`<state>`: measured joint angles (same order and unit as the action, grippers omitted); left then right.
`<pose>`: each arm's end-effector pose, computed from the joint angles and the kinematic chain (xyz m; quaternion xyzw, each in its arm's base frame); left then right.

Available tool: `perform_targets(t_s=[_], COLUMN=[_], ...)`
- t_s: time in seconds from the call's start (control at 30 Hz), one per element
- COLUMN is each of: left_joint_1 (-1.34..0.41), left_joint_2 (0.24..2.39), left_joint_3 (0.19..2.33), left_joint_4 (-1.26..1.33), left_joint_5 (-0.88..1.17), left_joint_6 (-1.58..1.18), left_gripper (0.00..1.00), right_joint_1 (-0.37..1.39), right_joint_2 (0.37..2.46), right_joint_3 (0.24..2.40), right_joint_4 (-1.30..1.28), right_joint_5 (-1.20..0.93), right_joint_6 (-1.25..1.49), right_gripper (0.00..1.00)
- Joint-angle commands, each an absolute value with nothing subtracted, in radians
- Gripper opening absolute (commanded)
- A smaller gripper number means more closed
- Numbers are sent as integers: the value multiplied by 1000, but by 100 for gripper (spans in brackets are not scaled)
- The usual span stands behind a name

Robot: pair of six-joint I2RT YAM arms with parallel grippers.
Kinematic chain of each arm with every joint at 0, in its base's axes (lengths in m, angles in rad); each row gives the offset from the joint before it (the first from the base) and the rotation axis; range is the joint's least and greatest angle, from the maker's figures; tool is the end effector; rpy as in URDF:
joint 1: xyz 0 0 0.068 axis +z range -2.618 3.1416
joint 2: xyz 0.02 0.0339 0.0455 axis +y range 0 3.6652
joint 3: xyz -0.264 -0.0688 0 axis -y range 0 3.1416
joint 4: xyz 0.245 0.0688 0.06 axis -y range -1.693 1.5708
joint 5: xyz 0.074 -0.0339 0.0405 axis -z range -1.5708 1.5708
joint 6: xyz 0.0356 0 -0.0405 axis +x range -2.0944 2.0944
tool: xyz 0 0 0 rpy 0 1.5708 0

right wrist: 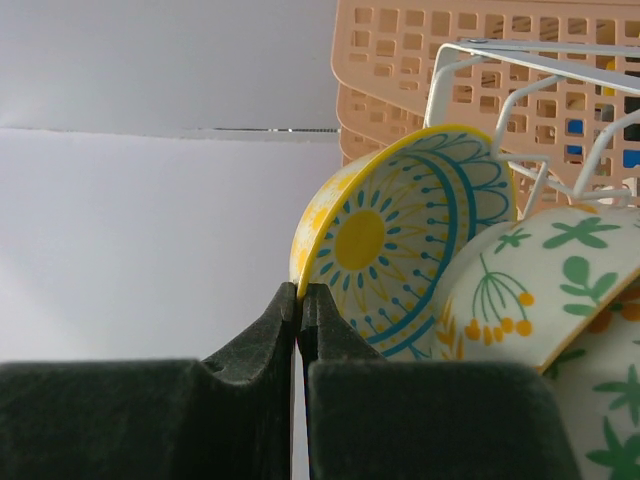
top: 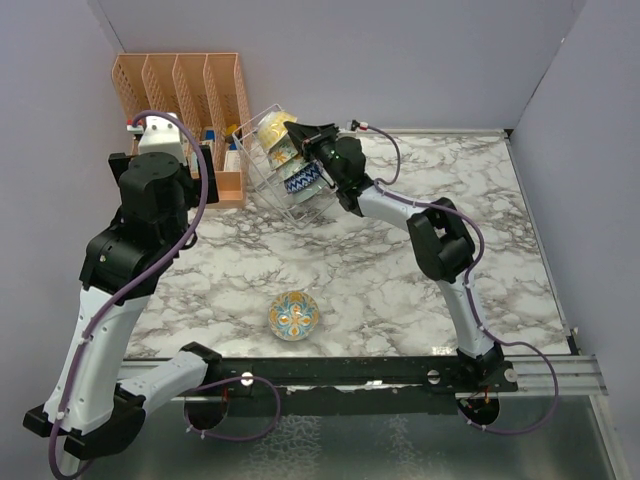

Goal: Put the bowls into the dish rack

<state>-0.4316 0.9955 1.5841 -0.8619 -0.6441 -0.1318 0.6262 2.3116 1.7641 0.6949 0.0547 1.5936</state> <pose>0.1411 -0.0414 0.4933 -0.0762 0.7760 0.0829 0.6206 0.4443 0.3190 0.2481 0.3220 0.5683 0.6700 0.3527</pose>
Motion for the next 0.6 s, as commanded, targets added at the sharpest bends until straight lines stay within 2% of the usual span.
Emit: perform_targets(t_s=[0.0,0.47,0.57], left_joint_1=[-439,-442,-442], left_joint_2=[997,1008,1007], left_joint_3=[1577,1581,1580], left_joint_4=[-835,-833,-833], left_joint_5=[-670,-664,-666], left_joint_6=[-112,-112,-110], left_gripper=[99,99,99], right_joint_1=[623,603,603], right_joint_2=[2294,2336,2338], right_joint_3=[1743,1741,1748], right_joint_4=[757,726,703], right_joint_5=[80,40,37], right_joint_6=[1652,1672,1672], right_gripper=[1,5,8])
